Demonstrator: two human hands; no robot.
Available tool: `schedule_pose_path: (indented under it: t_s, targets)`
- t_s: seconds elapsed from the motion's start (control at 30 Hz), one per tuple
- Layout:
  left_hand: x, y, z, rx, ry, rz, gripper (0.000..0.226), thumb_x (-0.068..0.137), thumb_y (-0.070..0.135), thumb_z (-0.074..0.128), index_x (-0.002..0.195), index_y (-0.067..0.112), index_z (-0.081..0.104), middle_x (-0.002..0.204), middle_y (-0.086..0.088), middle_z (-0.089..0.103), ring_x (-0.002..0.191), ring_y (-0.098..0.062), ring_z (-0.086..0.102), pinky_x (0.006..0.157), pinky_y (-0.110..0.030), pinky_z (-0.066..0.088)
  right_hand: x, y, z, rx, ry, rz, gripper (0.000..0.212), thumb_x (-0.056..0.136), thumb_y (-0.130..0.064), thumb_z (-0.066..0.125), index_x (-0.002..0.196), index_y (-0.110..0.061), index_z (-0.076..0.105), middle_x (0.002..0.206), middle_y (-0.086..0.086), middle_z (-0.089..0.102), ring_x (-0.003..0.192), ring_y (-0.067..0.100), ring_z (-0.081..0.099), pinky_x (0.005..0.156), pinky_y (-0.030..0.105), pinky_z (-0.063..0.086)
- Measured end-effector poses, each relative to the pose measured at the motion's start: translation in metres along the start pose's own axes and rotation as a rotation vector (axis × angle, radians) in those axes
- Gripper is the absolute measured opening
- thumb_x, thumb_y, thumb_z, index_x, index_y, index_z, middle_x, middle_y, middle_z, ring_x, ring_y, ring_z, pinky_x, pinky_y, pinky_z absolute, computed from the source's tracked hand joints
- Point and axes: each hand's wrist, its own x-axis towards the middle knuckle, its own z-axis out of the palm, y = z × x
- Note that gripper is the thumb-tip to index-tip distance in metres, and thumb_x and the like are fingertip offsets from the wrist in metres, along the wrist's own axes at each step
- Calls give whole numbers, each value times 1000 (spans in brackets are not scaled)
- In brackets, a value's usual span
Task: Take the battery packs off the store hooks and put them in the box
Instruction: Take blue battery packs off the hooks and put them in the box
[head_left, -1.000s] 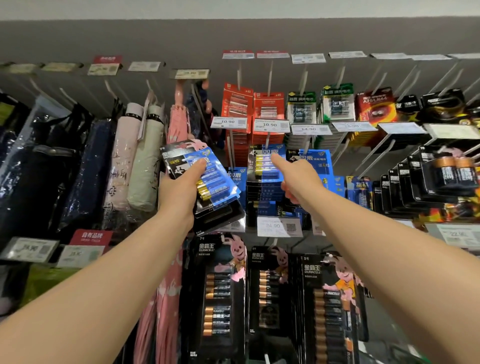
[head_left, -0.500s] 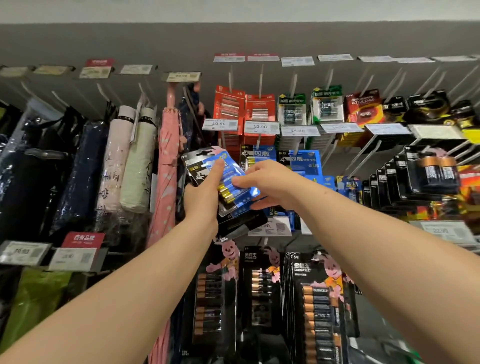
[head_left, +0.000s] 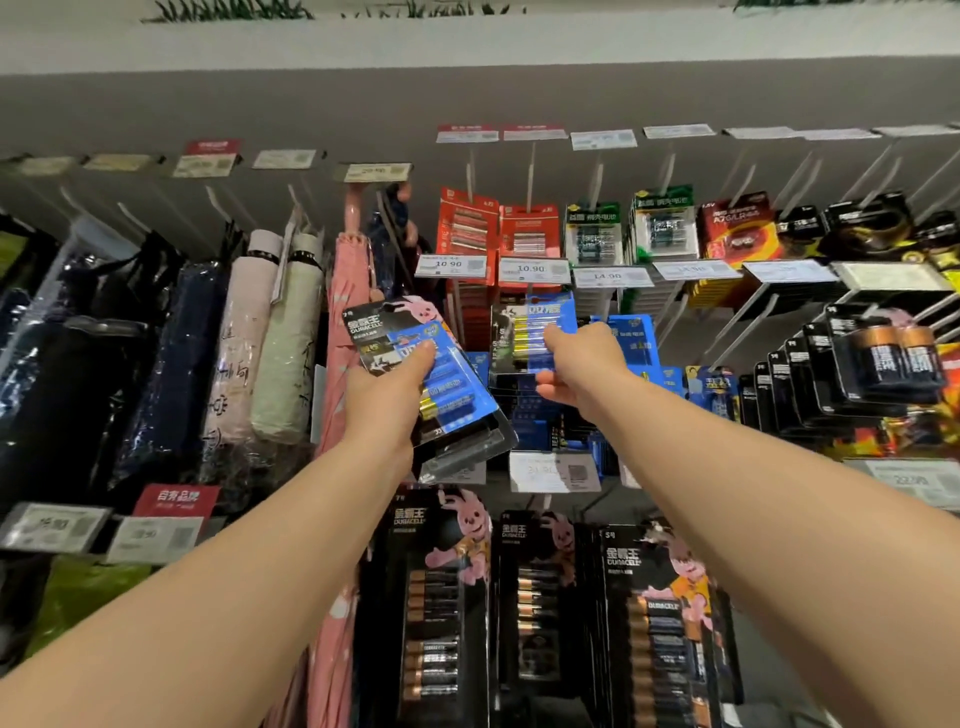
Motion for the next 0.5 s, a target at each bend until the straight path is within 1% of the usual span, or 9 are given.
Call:
schedule_pose_path:
  t_s: [0.07,0.13,0.2,0.23,0.27,0.33,0.4,0.43,0.5]
  targets:
    - [4,0,-4,9,7,24,29,87,17,74,114,14,63,106,-7,73,87,-23,72,78,-38,58,8,0,-1,0,18,10,47,102,-21,49,143,-5,32,75,6,43,57,15,44,42,22,46]
    - [6,-1,-8,13,16,41,32,87,17,74,116,13,62,105,-6,73,88,-23,72,77,-38,58,14,0,-2,-3,21,10,46,101,-19,49,142,-6,32,73,6,40,55,16,41,40,21,43]
    - [8,-2,-12,26,7,65,29,87,16,73,115,16,64,105,-5,74,89,-23,73,81,-41,59,16,0,0,-30,2,-14,34,100,-19,49,130,-8,37,72,5,39,55,16,41,39,19,44]
    - [9,-3,-14,32,-1,69,28,88,16,73,114,17,64,105,-5,74,89,-23,73,80,-40,59,17,0,0,-50,-1,-24,28,100,-19,50,124,-11,39,72,5,40,55,16,43,38,18,46]
    - [9,-3,-16,35,-3,68,26,89,15,72,114,16,65,105,-5,74,86,-22,73,77,-38,59,18,0,1,-66,-4,-25,26,100,-21,50,122,-11,41,73,5,42,55,16,46,37,19,47]
    - [10,-3,-18,37,-5,66,25,90,15,70,114,14,65,103,-5,74,81,-18,72,66,-31,57,20,1,4,-95,-9,1,37,100,-24,51,130,-3,45,75,6,48,58,16,53,37,22,48]
    - [11,-4,-19,35,-13,54,26,90,16,70,116,13,65,102,-4,73,79,-17,72,60,-27,56,21,4,5,-114,-16,30,44,100,-27,51,135,-2,44,79,6,50,61,17,57,42,27,51]
    - [11,-3,-20,34,-13,50,27,90,16,70,116,13,64,103,-4,74,80,-17,72,61,-28,56,22,5,6,-114,-14,38,45,100,-27,51,137,-2,43,80,6,50,62,17,58,46,28,52]
    - [12,-4,-20,36,-8,47,30,89,17,72,118,12,64,105,-6,74,84,-20,73,68,-32,57,21,7,7,-110,-10,60,44,100,-27,51,137,-4,43,80,4,50,61,18,59,51,30,54]
